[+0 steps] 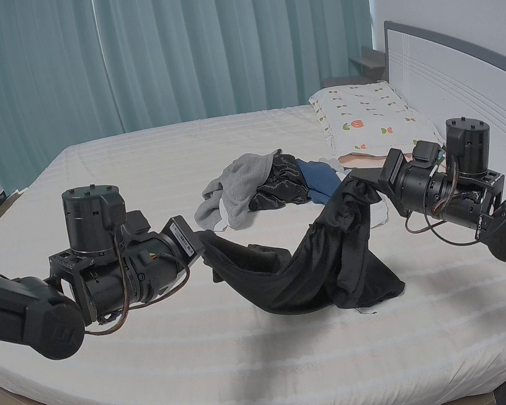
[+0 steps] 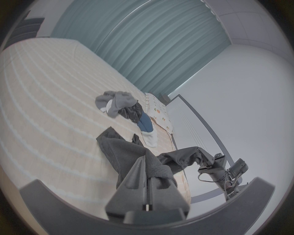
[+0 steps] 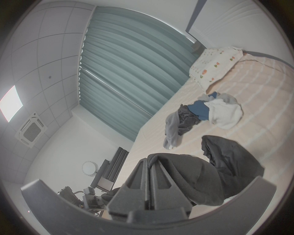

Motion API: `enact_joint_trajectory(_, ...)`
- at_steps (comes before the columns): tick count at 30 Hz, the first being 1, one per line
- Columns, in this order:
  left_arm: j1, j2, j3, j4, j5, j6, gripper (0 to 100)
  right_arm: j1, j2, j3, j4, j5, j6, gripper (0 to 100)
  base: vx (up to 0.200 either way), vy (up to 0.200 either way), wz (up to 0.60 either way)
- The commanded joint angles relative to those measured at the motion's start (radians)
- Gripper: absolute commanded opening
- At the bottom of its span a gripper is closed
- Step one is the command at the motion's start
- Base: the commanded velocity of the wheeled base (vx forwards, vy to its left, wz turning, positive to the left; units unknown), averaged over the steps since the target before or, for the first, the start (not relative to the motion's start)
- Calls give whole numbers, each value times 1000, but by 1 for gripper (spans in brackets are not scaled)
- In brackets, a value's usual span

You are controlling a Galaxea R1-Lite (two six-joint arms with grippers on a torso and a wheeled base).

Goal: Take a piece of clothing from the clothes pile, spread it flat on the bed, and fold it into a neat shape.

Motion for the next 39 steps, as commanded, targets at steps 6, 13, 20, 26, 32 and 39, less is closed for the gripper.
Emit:
enact_joint_trajectory(6, -5, 39, 57, -8, -9, -39, 0, 31, 29, 44, -1, -10, 58, 0, 0, 0, 0)
enact_joint_trajectory(13, -5, 48, 166, -123, -19, -42, 0, 32, 31, 44, -1, -11, 58, 0, 0, 0, 0)
enact_joint_trajectory(20, -3, 41, 191, -172, -16, -77, 0, 44, 11, 61, -1, -14, 56, 0, -171, 0, 0)
enact_joint_trajectory(26, 0, 38, 203, -175, -16, -77, 0, 48, 12, 62, -1, -14, 56, 0, -100, 0, 0)
enact_joint_trajectory(32, -2, 42, 198, -177, -9, -79, 0, 48, 17, 62, -1, -14, 56, 0, 0, 0, 0)
enact_joint_trajectory(39, 6, 33, 187, -175, -11, -123, 0, 48, 21, 62, -1, -17, 55, 0, 0, 29, 0)
